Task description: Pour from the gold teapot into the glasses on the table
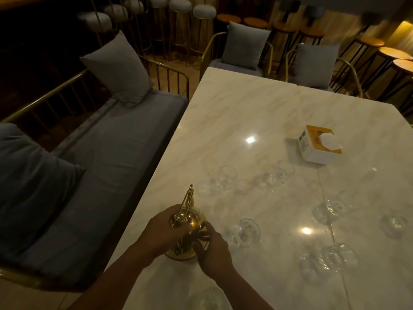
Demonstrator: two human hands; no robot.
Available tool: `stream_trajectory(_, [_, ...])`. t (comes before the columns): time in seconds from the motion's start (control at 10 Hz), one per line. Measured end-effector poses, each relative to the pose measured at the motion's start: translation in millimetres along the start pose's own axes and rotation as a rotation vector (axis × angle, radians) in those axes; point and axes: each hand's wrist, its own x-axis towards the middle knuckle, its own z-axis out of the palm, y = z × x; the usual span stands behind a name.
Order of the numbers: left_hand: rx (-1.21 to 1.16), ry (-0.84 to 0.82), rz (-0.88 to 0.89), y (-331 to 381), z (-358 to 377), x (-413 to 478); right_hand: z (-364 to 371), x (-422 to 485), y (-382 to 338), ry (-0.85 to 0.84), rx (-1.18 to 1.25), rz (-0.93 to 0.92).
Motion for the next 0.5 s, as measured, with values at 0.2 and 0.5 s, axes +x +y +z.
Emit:
stream_trajectory(0.2, [-0.062,0.006,0.005,-8.5,-0.2,0.5,1.3,1.8,1.9,-0.003,-0.001,0.011])
stream_trajectory(0.5, [-0.07,-0.011,0.043,-16.1,-1.3,4.6,-16.9,-7.7,-9.1,0.013,0.052,-0.057])
